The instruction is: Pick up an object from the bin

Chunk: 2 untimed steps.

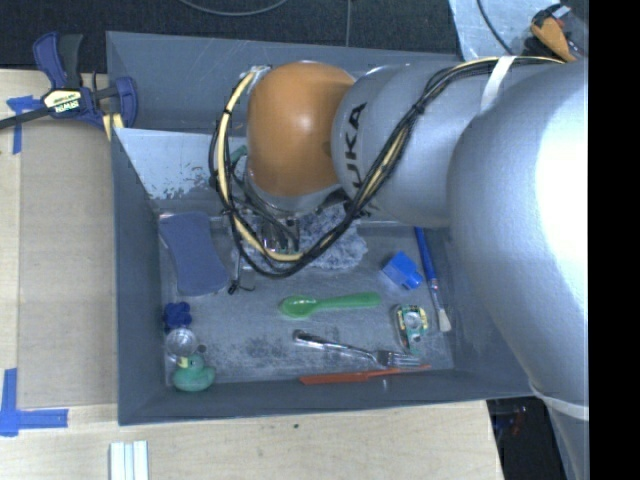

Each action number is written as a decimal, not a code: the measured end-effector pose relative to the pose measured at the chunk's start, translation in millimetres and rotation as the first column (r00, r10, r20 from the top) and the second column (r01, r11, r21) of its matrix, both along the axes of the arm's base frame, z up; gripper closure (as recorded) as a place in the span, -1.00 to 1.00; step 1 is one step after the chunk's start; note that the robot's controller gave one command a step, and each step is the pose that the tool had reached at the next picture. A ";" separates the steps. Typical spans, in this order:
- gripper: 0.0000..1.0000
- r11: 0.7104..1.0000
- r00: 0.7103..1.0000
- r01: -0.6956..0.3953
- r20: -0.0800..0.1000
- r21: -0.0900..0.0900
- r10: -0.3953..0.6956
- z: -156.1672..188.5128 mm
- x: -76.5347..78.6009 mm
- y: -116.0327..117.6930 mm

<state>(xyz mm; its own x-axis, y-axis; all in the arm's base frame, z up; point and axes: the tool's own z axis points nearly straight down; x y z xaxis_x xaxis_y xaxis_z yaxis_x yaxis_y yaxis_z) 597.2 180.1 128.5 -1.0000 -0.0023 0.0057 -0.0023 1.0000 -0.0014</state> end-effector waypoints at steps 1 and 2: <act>-1.00 1.000 1.000 0.003 0.008 0.003 -0.003 5.1 2.2 -0.4; -1.00 0.995 0.995 -0.098 0.007 0.002 0.098 -57.3 30.3 -57.3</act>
Offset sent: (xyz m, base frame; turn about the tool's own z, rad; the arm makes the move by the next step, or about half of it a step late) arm 0.0293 -0.0568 -0.0585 -0.0984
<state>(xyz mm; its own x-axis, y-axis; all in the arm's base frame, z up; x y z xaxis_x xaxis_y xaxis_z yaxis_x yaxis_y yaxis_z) 627.5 122.8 71.2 -0.9950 -0.0999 -0.0013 -0.0999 0.9950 0.0011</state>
